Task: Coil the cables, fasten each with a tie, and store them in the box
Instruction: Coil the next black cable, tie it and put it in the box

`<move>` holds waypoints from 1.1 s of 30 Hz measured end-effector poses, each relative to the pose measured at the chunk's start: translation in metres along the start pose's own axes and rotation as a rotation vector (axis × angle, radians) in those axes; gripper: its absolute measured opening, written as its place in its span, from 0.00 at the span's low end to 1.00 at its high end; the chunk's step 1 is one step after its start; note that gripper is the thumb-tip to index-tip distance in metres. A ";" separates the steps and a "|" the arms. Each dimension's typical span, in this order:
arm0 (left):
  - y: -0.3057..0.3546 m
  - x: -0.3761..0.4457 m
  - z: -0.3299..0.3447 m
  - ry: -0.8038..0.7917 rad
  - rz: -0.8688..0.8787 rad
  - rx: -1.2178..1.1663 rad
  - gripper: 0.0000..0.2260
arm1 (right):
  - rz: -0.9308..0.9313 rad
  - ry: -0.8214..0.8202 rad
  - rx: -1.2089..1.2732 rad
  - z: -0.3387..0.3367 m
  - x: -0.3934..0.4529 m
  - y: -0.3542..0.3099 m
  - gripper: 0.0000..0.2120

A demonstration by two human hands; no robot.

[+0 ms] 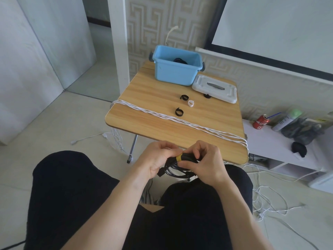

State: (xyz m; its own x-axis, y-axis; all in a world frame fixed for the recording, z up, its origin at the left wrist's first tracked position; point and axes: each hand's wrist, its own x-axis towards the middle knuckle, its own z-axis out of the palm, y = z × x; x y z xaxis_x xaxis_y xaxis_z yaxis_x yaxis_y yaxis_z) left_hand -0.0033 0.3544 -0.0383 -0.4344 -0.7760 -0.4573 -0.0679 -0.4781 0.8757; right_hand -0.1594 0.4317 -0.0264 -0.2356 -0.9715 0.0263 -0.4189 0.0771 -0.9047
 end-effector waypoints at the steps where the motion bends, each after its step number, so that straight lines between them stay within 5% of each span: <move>1: 0.000 0.000 0.000 0.014 0.027 0.054 0.04 | 0.001 0.004 0.001 -0.001 0.001 0.000 0.25; 9: 0.006 -0.002 -0.004 0.105 0.253 0.653 0.08 | 0.086 0.026 0.055 0.004 0.004 0.000 0.26; 15: 0.011 -0.004 -0.007 0.025 0.364 0.895 0.18 | 0.144 -0.035 0.124 0.001 0.005 -0.004 0.23; 29: -0.001 -0.004 -0.025 -0.247 0.146 0.522 0.30 | 0.062 -0.022 0.163 0.008 0.010 -0.001 0.19; 33: -0.010 -0.003 -0.016 -0.203 0.113 0.443 0.30 | -0.038 -0.049 0.042 0.010 0.008 0.000 0.06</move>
State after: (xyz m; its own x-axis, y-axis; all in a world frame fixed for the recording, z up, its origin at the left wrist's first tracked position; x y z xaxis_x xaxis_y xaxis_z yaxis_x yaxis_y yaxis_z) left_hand 0.0125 0.3548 -0.0481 -0.6240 -0.6960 -0.3553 -0.3667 -0.1407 0.9196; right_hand -0.1522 0.4217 -0.0307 -0.1763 -0.9835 0.0406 -0.3893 0.0318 -0.9206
